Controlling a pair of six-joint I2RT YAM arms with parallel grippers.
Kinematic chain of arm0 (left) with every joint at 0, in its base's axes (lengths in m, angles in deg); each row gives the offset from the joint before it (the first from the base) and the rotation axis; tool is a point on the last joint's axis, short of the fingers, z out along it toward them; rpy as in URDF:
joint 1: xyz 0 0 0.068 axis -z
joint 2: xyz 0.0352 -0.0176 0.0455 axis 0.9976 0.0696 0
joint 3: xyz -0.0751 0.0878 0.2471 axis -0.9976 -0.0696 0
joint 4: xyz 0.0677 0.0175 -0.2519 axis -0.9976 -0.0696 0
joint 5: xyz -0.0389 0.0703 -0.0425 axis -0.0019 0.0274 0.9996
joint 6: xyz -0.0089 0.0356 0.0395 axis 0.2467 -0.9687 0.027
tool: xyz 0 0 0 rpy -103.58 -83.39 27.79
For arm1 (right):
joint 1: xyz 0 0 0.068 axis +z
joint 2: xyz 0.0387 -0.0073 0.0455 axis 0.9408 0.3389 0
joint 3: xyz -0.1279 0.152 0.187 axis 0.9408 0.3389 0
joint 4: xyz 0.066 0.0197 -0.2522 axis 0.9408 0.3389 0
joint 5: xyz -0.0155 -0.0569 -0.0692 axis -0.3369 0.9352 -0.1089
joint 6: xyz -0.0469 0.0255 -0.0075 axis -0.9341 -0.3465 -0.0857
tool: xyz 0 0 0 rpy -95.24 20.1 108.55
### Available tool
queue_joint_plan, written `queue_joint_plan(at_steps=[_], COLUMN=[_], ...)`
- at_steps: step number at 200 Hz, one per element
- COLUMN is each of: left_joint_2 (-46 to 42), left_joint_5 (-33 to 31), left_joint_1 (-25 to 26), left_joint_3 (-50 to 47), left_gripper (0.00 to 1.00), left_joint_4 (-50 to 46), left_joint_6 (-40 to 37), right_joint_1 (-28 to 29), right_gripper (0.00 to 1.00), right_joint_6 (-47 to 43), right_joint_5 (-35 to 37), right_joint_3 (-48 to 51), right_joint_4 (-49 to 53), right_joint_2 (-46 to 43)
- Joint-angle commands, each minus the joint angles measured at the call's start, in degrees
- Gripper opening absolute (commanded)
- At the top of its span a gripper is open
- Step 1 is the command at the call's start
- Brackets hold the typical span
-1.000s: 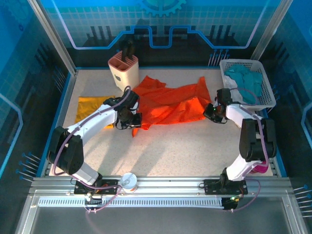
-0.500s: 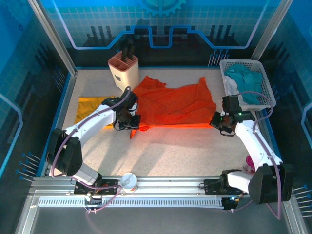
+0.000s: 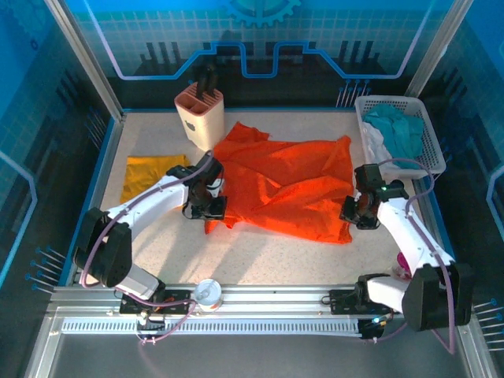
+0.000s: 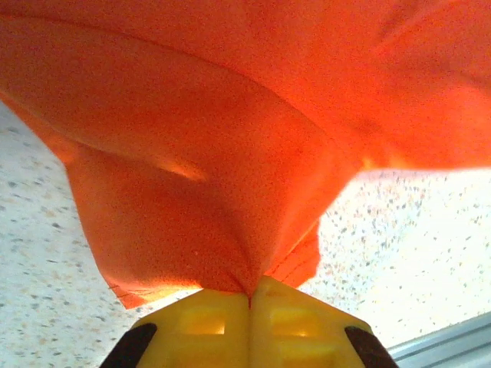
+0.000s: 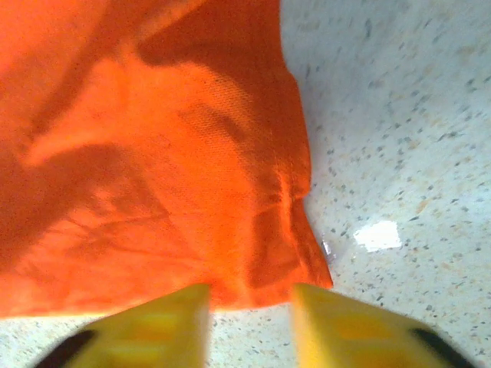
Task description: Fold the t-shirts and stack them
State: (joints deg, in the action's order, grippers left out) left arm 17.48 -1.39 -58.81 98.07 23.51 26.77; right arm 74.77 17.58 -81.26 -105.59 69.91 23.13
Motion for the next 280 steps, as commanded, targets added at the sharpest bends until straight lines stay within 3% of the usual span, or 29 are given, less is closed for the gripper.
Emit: queue_joint_plan(at_steps=[1, 14, 39, 63, 80, 102, 130, 153, 211, 251, 280], left_joint_2=[-0.89, -0.45, 1.11, 0.44, -1.19, -1.69, -0.28, 3.01, 16.26, 11.55, 6.38], left_joint_5=[3.30, 4.15, 6.03, 1.95, 3.62, 4.33, 4.16, 5.03, 9.55, 5.81, 5.76], left_joint_1=[3.45, 5.21, 6.56, 6.10, 2.83, -2.83, -10.29, -13.42, -13.41, -11.80, -7.71], left_joint_3=[-1.43, -2.54, -5.02, -5.28, -4.55, -2.44, 1.37, 3.17, 3.62, -6.51, -13.27], left_gripper=[0.01, 0.05, 0.20, 0.46, 0.52, 0.53, 0.49, 0.45, 0.37, 0.35, 0.33], left_joint_4=[-1.32, -1.15, -1.32, -2.78, -2.67, -2.03, 0.74, 6.11, 13.55, 11.36, 10.97], left_joint_6=[0.65, 2.05, 3.28, 3.16, 2.78, 1.41, 1.87, 3.39, 5.14, 7.14, 10.69], right_joint_1=[0.78, 0.77, 0.57, -1.19, -3.50, -4.67, -1.14, 3.54, 6.98, 5.41, 1.33], right_gripper=[0.57, 0.67, 0.97, 0.99, 0.98, 0.90, 0.91, 0.92, 0.91, 0.90, 0.86], right_joint_6=[-1.53, -2.09, -3.15, -3.33, -2.35, -1.70, -3.43, -3.63, 1.01, 2.94, 3.23], right_joint_5=[-2.60, -2.72, -0.47, -0.91, -3.40, -5.19, -7.43, -9.07, -12.10, -9.06, -9.31], right_joint_3=[-0.75, -1.83, -4.66, -4.87, -3.82, -2.90, -2.16, -4.30, -3.43, -0.55, 2.91], right_joint_4=[-2.44, -4.14, -5.71, -7.89, -10.00, -11.72, -14.23, -16.01, -21.58, -19.05, -18.77], right_joint_2=[1.02, 1.47, 3.25, 5.68, 7.49, 9.11, 8.52, 10.10, 20.59, 22.44, 21.00])
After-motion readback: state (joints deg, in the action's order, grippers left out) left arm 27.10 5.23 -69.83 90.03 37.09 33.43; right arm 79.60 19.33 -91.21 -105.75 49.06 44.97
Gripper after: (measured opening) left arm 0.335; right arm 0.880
